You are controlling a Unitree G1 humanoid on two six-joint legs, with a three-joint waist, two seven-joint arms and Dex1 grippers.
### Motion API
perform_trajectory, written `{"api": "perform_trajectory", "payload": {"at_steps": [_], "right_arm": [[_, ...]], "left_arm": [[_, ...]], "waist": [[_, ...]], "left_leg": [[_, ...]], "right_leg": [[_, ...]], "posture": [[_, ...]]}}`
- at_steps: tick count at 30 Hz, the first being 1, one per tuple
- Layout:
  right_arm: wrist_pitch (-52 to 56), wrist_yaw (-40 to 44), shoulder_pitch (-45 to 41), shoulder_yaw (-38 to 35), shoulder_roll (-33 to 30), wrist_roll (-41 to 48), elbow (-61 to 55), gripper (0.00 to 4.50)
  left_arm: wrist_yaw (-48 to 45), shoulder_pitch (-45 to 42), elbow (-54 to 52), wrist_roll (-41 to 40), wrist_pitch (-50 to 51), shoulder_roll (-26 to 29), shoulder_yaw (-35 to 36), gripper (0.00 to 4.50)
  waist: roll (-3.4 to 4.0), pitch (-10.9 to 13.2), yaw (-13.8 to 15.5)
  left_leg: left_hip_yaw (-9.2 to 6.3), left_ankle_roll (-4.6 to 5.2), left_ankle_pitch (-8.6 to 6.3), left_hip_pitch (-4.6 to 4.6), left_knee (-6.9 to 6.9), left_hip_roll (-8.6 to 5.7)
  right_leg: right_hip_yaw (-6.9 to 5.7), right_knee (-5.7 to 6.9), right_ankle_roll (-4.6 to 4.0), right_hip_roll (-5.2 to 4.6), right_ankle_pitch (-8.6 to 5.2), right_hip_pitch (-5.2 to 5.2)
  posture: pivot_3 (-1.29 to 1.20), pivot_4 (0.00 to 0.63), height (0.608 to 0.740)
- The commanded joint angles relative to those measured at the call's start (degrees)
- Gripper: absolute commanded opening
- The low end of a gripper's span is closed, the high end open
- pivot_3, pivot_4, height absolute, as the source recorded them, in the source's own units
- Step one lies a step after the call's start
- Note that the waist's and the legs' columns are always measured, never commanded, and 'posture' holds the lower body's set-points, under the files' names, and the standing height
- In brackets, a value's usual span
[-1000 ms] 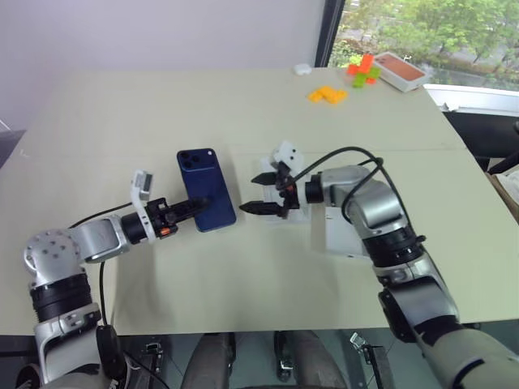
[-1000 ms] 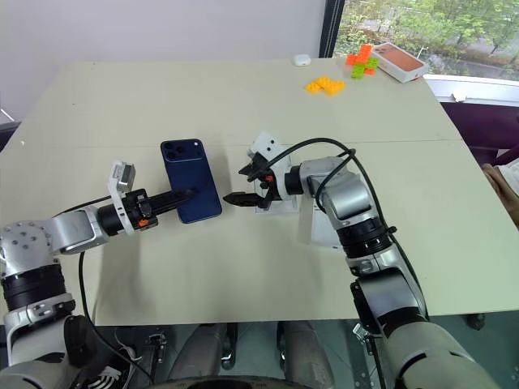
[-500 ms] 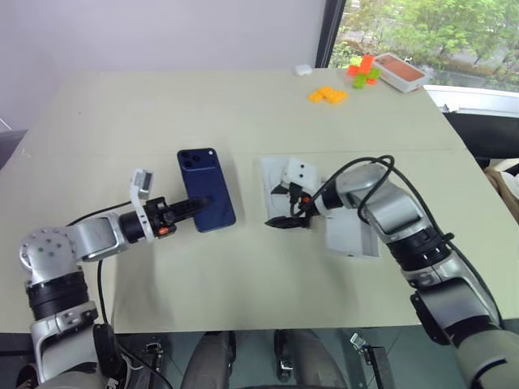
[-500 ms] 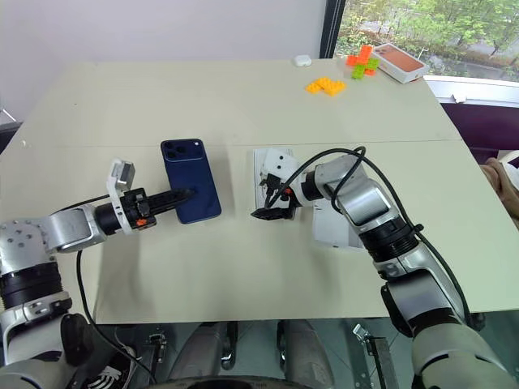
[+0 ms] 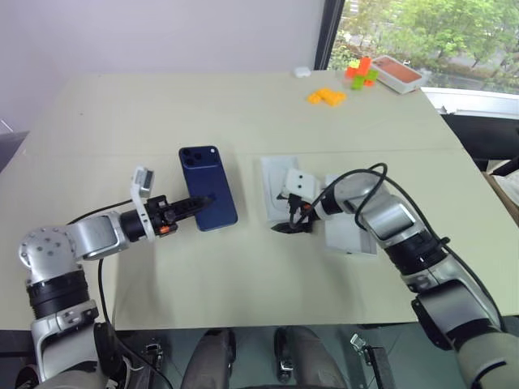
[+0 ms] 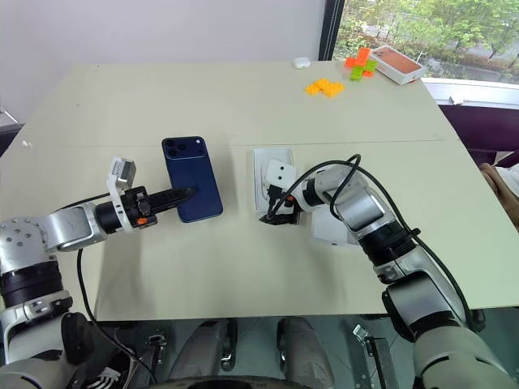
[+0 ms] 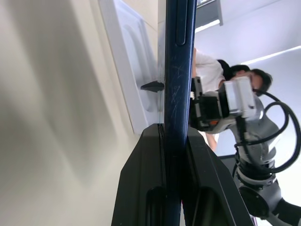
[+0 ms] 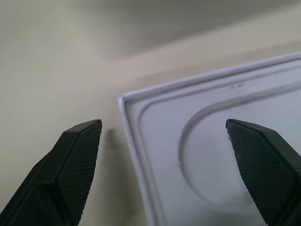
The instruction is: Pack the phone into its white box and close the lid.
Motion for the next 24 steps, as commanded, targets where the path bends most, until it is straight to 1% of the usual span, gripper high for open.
{"api": "perform_trajectory", "payload": {"at_steps": [1,6,7,9,11,14,18,22,24], "right_arm": [[-2.1,0.5,0.0,-0.2,-1.0,-1.0,-0.4,4.41],[-3.9,2.4,-0.1,0.5,-2.8,-2.5,0.4,4.41],[-4.2,2.5,0.0,0.6,-2.9,-2.7,0.5,4.18],[-5.0,2.3,0.3,0.9,-2.9,-3.5,0.9,3.57],[-5.9,2.0,0.7,1.1,-2.7,-4.3,1.3,2.62],[-7.6,1.9,1.2,1.9,-2.7,-5.9,1.8,1.06],[-7.7,1.5,1.2,1.7,-2.0,-6.5,2.3,1.06],[-7.8,1.5,1.5,1.7,-1.6,-6.7,2.0,1.06],[-6.7,1.6,1.8,1.6,-1.2,-6.2,1.2,1.06]], "left_arm": [[0.0,-0.6,-2.3,-2.6,-0.8,0.1,0.0,0.00],[0.3,-0.5,-2.4,-2.5,-1.1,0.1,-0.4,0.00],[0.3,-0.5,-2.4,-2.4,-1.3,0.1,-0.5,0.00],[0.2,-0.5,-2.5,-2.3,-1.6,0.1,-0.8,0.00],[0.3,-0.4,-2.7,-2.3,-1.8,0.1,-1.0,0.00],[0.4,-0.3,-2.9,-2.4,-1.8,0.3,-1.3,0.00],[0.8,-0.4,-2.7,-2.9,-1.6,0.4,-1.3,0.00],[0.9,-0.4,-2.7,-3.0,-1.8,0.5,-1.4,0.00],[1.1,-0.4,-2.6,-3.0,-1.9,0.5,-1.4,0.00]], "waist": [[0.00,0.0,0.0],[-0.01,0.0,0.1],[-0.01,0.0,0.1],[-0.01,0.0,0.1],[-0.01,0.0,0.0],[-0.02,0.0,0.1],[-0.04,0.0,0.0],[-0.04,0.0,0.1],[-0.04,0.0,0.1]], "left_leg": [[0.00,0.00,0.00,0.00,0.04,0.00],[0.00,0.05,0.04,0.01,0.13,-0.01],[0.00,0.05,0.04,0.02,0.13,-0.01],[-0.01,0.05,0.04,0.02,0.12,-0.01],[0.00,0.05,0.04,0.02,0.12,-0.01],[0.00,0.05,0.04,0.04,0.12,-0.01],[0.00,0.05,0.04,0.26,0.13,-0.01],[-0.01,0.06,0.03,0.71,0.08,0.00],[-0.02,0.06,0.03,0.74,0.09,-0.01]], "right_leg": [[0.00,0.01,0.00,0.00,0.00,0.01],[0.00,0.02,-0.01,0.00,0.02,0.08],[0.00,0.02,0.00,0.00,0.03,0.08],[0.00,0.02,0.00,0.01,0.03,0.08],[0.00,0.02,0.00,0.01,0.03,0.08],[0.00,0.04,0.00,0.01,0.03,0.09],[0.00,0.05,0.00,0.01,0.03,0.32],[0.00,0.00,0.00,0.01,0.02,0.78],[0.00,-0.01,0.00,0.01,0.02,0.84]], "posture": [[0.00,0.150,0.740],[0.00,0.150,0.740],[0.00,0.150,0.740],[0.00,0.150,0.740],[0.00,0.150,0.740],[0.00,0.150,0.740],[0.00,0.150,0.740],[0.00,0.150,0.740],[0.00,0.150,0.740]]}}
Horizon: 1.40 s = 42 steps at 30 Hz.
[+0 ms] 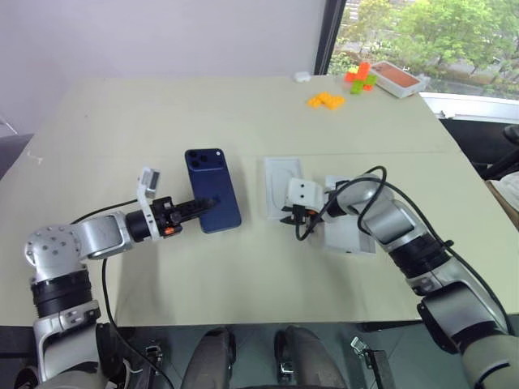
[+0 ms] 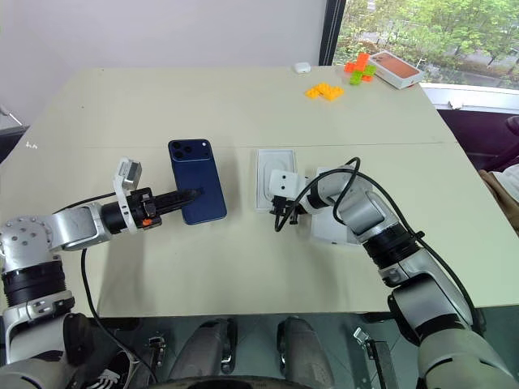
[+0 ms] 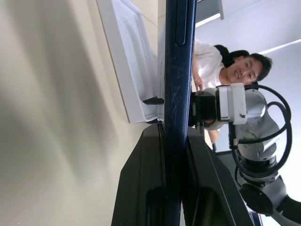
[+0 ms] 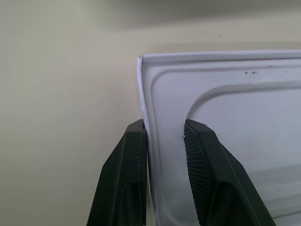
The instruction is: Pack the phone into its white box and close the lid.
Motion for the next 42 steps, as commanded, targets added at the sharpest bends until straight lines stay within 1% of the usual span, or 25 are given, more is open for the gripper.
{"api": "perform_trajectory", "payload": {"at_steps": [1,5,10,13,17,23,24,25,27,28,29,31,37,39,42], "right_arm": [[1.6,0.4,1.0,0.2,0.8,0.1,-0.7,1.06],[9.9,2.4,2.9,-0.9,2.8,5.1,-9.7,1.06],[14.3,1.4,5.2,-0.3,3.5,6.3,-14.7,1.06],[17.8,0.0,6.4,0.6,5.2,7.1,-18.4,1.06],[20.3,-2.4,7.1,1.9,6.9,6.3,-20.4,1.06],[22.8,-3.5,6.6,1.4,8.3,8.0,-20.5,1.06],[22.8,-3.4,6.3,1.1,8.5,8.4,-20.4,1.74],[22.9,-3.8,5.9,0.8,8.8,8.7,-20.1,2.02],[23.2,-4.8,4.9,-0.6,9.8,9.6,-19.4,3.11],[23.6,-5.2,4.5,-1.3,10.1,10.1,-19.1,3.51],[23.3,-4.9,4.2,-1.5,9.7,10.5,-19.1,4.03],[24.0,-4.1,3.3,-3.8,9.0,12.9,-19.1,4.03],[24.5,3.3,2.7,-8.2,0.7,19.9,-20.4,4.03],[21.4,4.4,2.1,-10.7,-2.3,20.1,-16.9,4.03],[18.2,2.9,1.5,-13.7,-2.7,20.4,-12.7,4.03]], "left_arm": [[-0.3,-0.5,-2.1,-2.3,-1.2,0.6,0.7,0.00],[0.3,-1.2,-1.5,-3.0,-1.2,0.5,0.9,0.00],[1.8,-3.3,0.2,-5.1,-1.9,0.3,1.5,0.00],[2.7,-4.6,1.3,-5.4,-2.5,0.4,1.1,0.00],[3.3,-4.9,2.2,-5.1,-2.9,0.1,0.3,0.00],[2.9,-5.4,2.6,-3.9,-3.6,-0.4,-1.4,0.00],[2.9,-5.6,3.0,-3.8,-3.7,-0.6,-1.7,0.00],[2.7,-5.7,3.3,-3.5,-3.9,-0.7,-2.1,0.00],[2.5,-5.9,3.5,-3.3,-4.1,-1.0,-2.6,0.00],[2.6,-6.0,3.9,-3.5,-3.8,-1.1,-2.9,0.00],[2.5,-6.0,3.9,-3.5,-3.8,-1.3,-3.2,0.00],[2.1,-6.1,4.2,-3.4,-3.6,-1.2,-4.0,0.00],[2.2,-7.2,6.5,-3.6,-3.0,-1.9,-4.9,0.00],[1.4,-6.8,5.5,-1.9,-3.0,-2.5,-6.9,0.00],[1.1,-6.9,5.7,-0.6,-2.6,-3.2,-8.6,0.00]], "waist": [[0.00,0.0,0.0],[0.00,0.0,-0.1],[0.00,0.0,0.0],[0.00,0.0,-0.1],[0.00,0.0,-0.2],[0.00,0.0,0.0],[0.00,0.0,0.0],[0.01,0.0,0.0],[0.01,0.0,-0.1],[0.01,0.0,-0.1],[0.01,0.0,-0.1],[0.01,0.0,0.0],[0.01,0.0,0.2],[0.01,0.0,0.1],[0.01,0.0,0.0]], "left_leg": [[0.00,0.00,0.00,0.01,0.01,0.00],[-0.02,0.00,0.00,0.01,-0.01,0.01],[-0.02,0.00,-0.01,0.00,-0.08,0.03],[-0.02,0.00,-0.01,0.01,-0.04,0.02],[-0.03,0.00,-0.01,0.02,-0.05,0.03],[-0.02,0.00,-0.01,0.02,-0.04,0.02],[-0.02,0.00,-0.01,0.02,-0.04,0.02],[-0.03,0.00,0.00,0.02,-0.04,0.02],[-0.03,0.00,0.00,0.00,-0.05,0.02],[-0.03,0.00,0.00,-0.01,-0.05,0.02],[-0.03,0.00,0.00,-0.01,-0.05,0.02],[-0.02,0.00,0.00,-0.04,-0.05,0.02],[-0.03,0.08,-0.05,-0.06,-0.05,-0.01],[-0.02,0.13,-0.08,-0.06,-0.05,-0.01],[0.00,0.14,-0.09,-0.06,-0.05,-0.01]], "right_leg": [[0.00,0.00,0.00,0.00,0.00,0.01],[0.00,0.00,0.00,0.01,0.00,0.01],[-0.01,-0.01,0.01,0.01,0.00,-0.03],[-0.01,-0.01,0.00,0.00,0.00,0.00],[-0.01,-0.01,0.00,0.02,0.00,-0.02],[-0.01,-0.02,0.00,0.01,0.00,0.00],[-0.01,-0.02,0.00,0.01,0.00,0.00],[-0.01,-0.02,0.00,0.01,0.00,0.00],[-0.01,-0.01,0.00,0.02,0.00,-0.04],[-0.01,-0.02,0.00,0.02,0.00,-0.04],[-0.01,-0.02,0.00,0.02,0.00,-0.05],[-0.01,-0.02,0.00,0.02,0.00,-0.07],[-0.03,-0.14,0.01,-0.01,0.00,-0.02],[-0.03,-0.16,0.01,-0.02,-0.01,-0.01],[-0.02,-0.17,0.01,-0.01,-0.01,-0.01]], "posture": [[0.00,0.150,0.740],[0.00,0.150,0.740],[0.00,0.150,0.740],[0.00,0.150,0.740],[0.00,0.150,0.740],[0.00,0.150,0.740],[0.00,0.150,0.740],[0.00,0.150,0.740],[0.00,0.150,0.740],[0.00,0.150,0.740],[0.00,0.150,0.740],[0.00,0.150,0.740],[0.00,0.150,0.740],[0.00,0.150,0.740],[0.00,0.150,0.740]]}}
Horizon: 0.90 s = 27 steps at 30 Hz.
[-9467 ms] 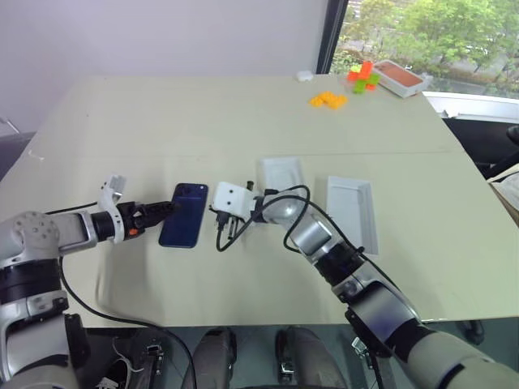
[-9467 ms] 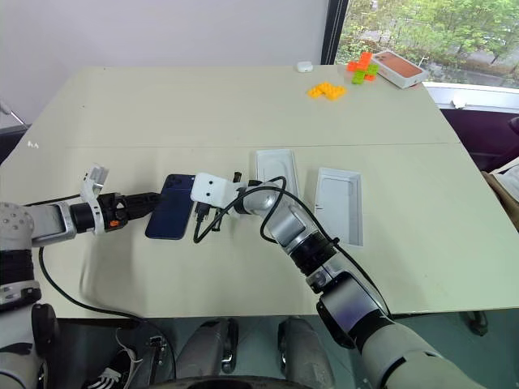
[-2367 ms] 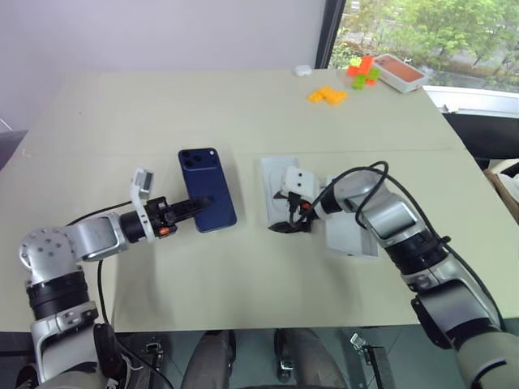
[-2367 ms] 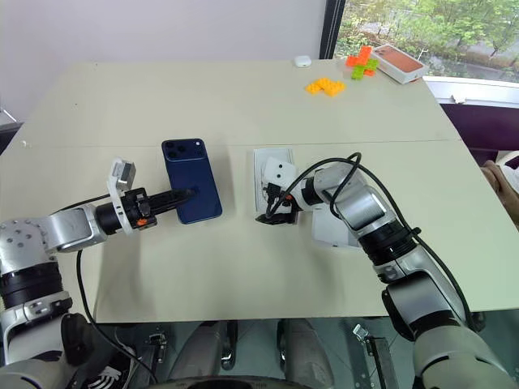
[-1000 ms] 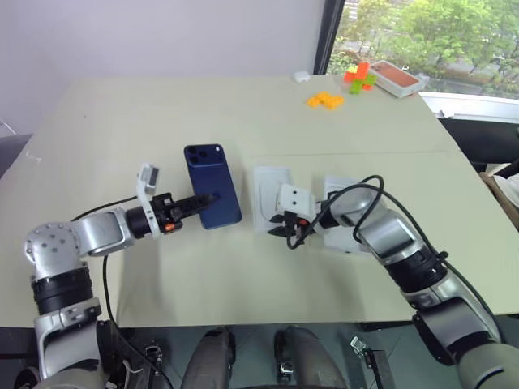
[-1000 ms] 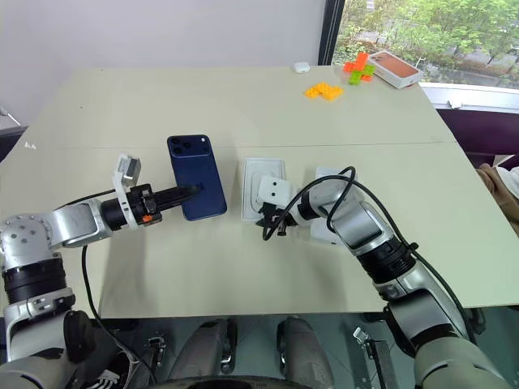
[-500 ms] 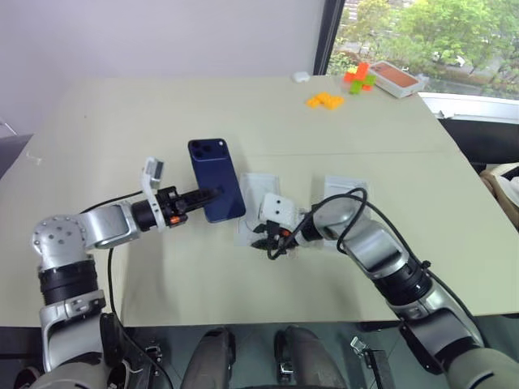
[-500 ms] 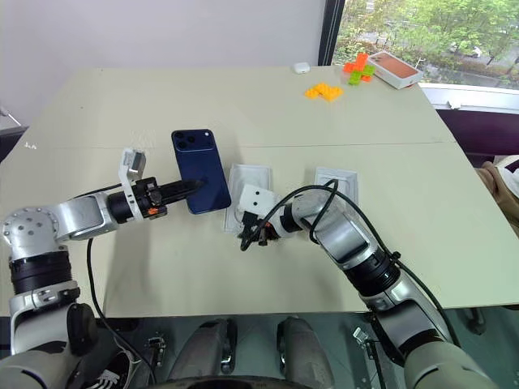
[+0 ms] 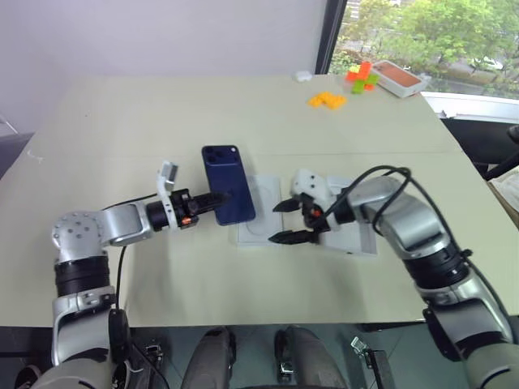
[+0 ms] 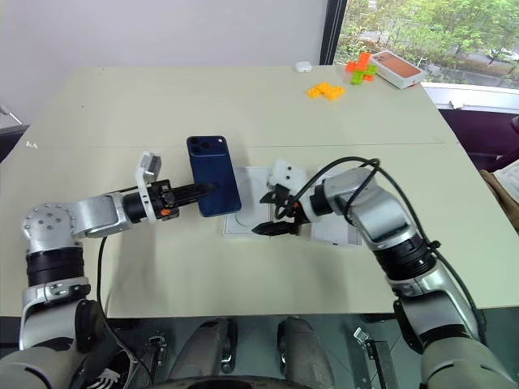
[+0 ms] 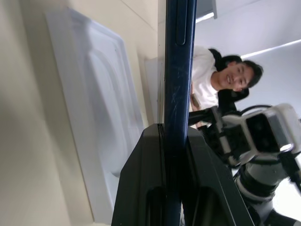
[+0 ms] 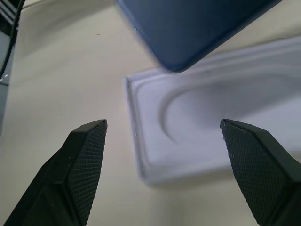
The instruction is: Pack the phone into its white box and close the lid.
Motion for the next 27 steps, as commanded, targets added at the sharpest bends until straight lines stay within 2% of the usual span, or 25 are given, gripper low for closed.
{"api": "perform_trajectory", "payload": {"at_steps": [1,10,19,21,22,24,27], "right_arm": [[-4.2,-2.2,-1.7,-5.2,0.9,1.6,3.8,4.03],[-9.7,-4.2,-0.3,-6.7,1.9,1.8,6.9,4.03],[-10.5,-5.9,0.2,-5.7,2.1,1.0,6.7,4.03],[-10.9,-6.4,0.1,-5.6,2.2,0.6,7.2,4.07],[-11.1,-6.6,0.0,-5.5,2.2,0.5,7.6,4.07],[-11.3,-6.7,-0.2,-5.4,2.3,0.5,8.1,4.07],[-11.6,-6.8,-0.5,-5.0,2.6,0.2,8.7,4.07]], "left_arm": [[-2.5,-1.1,-1.9,1.8,0.1,-0.2,-2.3,0.00],[-6.5,-3.0,1.7,9.2,0.4,-1.6,-7.1,0.00],[-7.8,-6.3,6.2,14.9,-0.1,-4.5,-7.4,0.00],[-8.0,-6.7,6.7,15.5,1.3,-5.1,-7.2,0.98],[-7.9,-6.8,6.7,15.7,1.7,-5.3,-6.9,1.27],[-8.7,-6.7,5.3,16.3,2.2,-5.3,-7.2,2.15],[-9.1,-7.1,4.4,16.3,3.7,-5.3,-6.5,3.70]], "waist": [[0.00,0.0,-0.2],[0.02,0.0,0.0],[0.02,0.0,0.0],[0.02,0.0,0.0],[0.02,0.0,0.0],[0.02,0.0,0.0],[0.02,0.0,0.0]], "left_leg": [[0.00,0.00,0.00,0.00,0.00,0.00],[0.02,0.00,0.00,-0.02,-0.04,0.03],[0.01,-0.01,0.00,-0.01,-0.01,0.02],[0.01,-0.01,0.00,-0.01,-0.02,0.02],[0.01,-0.01,0.00,-0.01,-0.02,0.02],[0.01,-0.01,0.00,-0.01,-0.02,0.02],[0.01,-0.01,0.01,0.03,-0.01,0.02]], "right_leg": [[0.00,0.00,0.00,0.01,0.00,0.00],[0.00,0.01,0.00,0.04,0.00,-0.03],[0.00,0.01,0.01,0.04,0.00,-0.02],[0.00,0.02,0.01,0.04,0.00,-0.02],[0.00,0.02,0.01,0.04,0.00,-0.02],[0.00,0.02,0.01,0.04,0.00,-0.02],[0.00,0.02,0.01,0.04,0.00,0.03]], "posture": [[0.00,0.150,0.740],[0.00,0.150,0.740],[0.00,0.150,0.740],[0.00,0.150,0.740],[0.00,0.150,0.740],[0.00,0.150,0.740],[0.00,0.150,0.740]]}}
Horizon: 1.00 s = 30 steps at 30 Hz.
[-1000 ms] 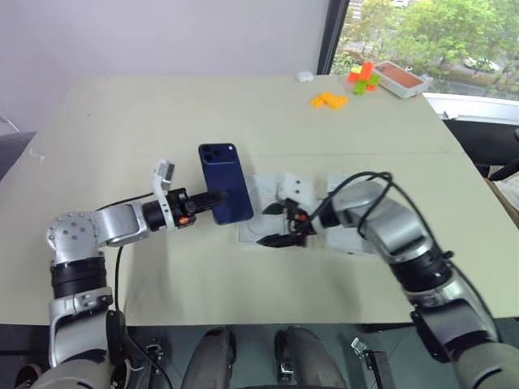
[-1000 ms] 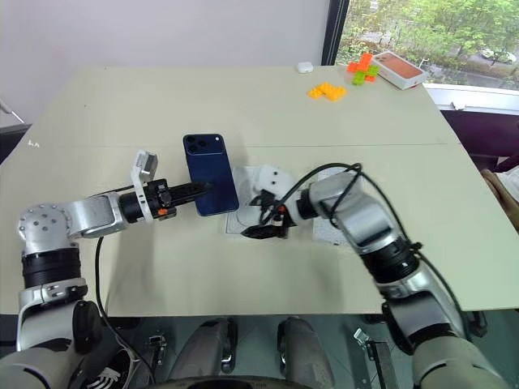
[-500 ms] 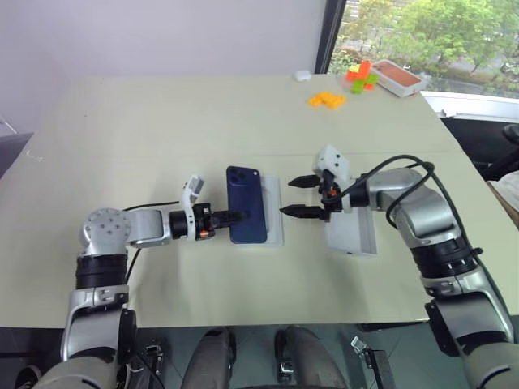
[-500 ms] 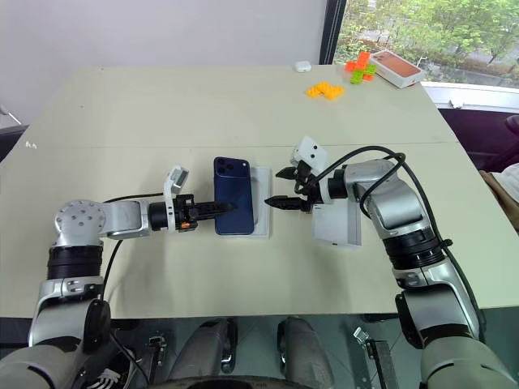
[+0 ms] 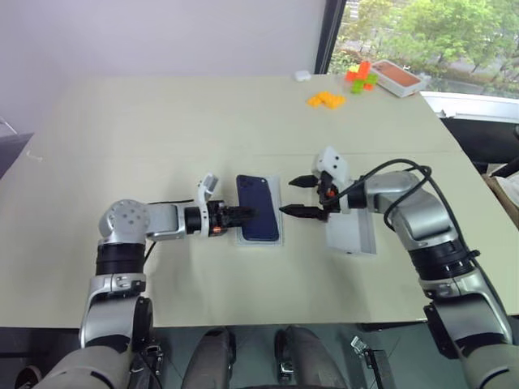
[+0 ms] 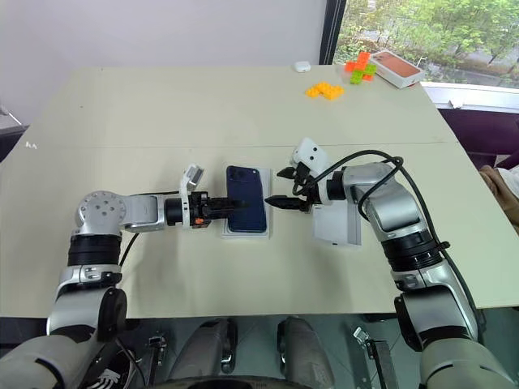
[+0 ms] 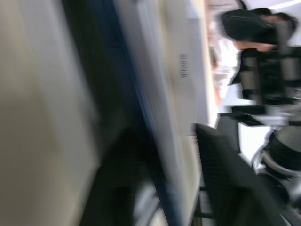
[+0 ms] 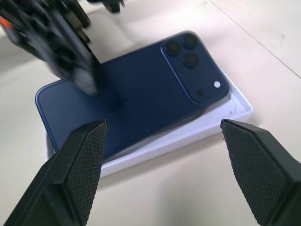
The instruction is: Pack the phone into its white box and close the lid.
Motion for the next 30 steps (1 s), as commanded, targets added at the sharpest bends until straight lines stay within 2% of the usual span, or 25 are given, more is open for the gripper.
{"api": "perform_trajectory", "payload": {"at_steps": [1,2,11,16,24,30], "right_arm": [[-1.2,-0.1,-1.2,-0.2,0.4,0.1,-0.3,4.07],[-1.2,-0.2,-1.3,-0.2,0.6,0.1,-0.2,4.07],[-2.2,-0.3,-1.7,0.4,1.4,-0.6,0.9,4.07],[-2.8,-0.5,-1.4,0.8,1.8,-1.2,0.9,4.07],[-3.1,-0.7,-1.5,1.1,2.3,-1.5,1.2,4.07],[-3.2,-0.6,-1.7,1.1,2.4,-1.7,1.3,4.07]], "left_arm": [[0.0,-1.1,-1.4,0.5,1.8,0.2,1.4,4.19],[0.0,-1.4,-1.6,0.6,2.3,0.4,1.8,4.48],[-2.6,-2.6,-5.3,2.0,6.6,3.9,1.2,4.48],[-4.4,-1.8,-7.7,3.7,5.7,5.7,-0.1,4.48],[-3.9,-3.7,-7.2,7.2,3.5,3.9,-0.8,4.48],[-5.8,-2.8,-10.3,7.8,5.1,5.0,-2.7,4.48]], "waist": [[0.00,0.0,0.0],[0.00,0.0,0.0],[0.00,0.0,-0.1],[0.01,0.0,-0.1],[0.01,0.0,0.0],[0.01,0.0,-0.1]], "left_leg": [[0.00,0.00,0.00,0.01,0.00,0.00],[0.00,0.00,0.00,0.02,0.01,0.00],[0.00,-0.02,0.01,0.07,-0.02,0.01],[0.00,-0.02,0.01,0.03,-0.02,0.01],[0.00,-0.02,0.01,0.03,0.00,0.00],[0.00,-0.02,0.01,0.03,-0.01,0.00]], "right_leg": [[0.00,0.00,0.00,0.00,0.00,0.01],[0.00,0.00,0.00,0.00,0.00,0.02],[0.00,0.02,0.00,0.02,0.00,0.04],[0.00,0.00,0.01,0.00,-0.01,0.03],[0.00,0.00,0.01,0.00,-0.01,0.03],[0.00,0.00,0.01,0.00,-0.01,0.02]], "posture": [[0.00,0.150,0.740],[0.00,0.150,0.740],[0.00,0.150,0.740],[0.00,0.150,0.740],[0.00,0.150,0.740],[0.00,0.150,0.740]]}}
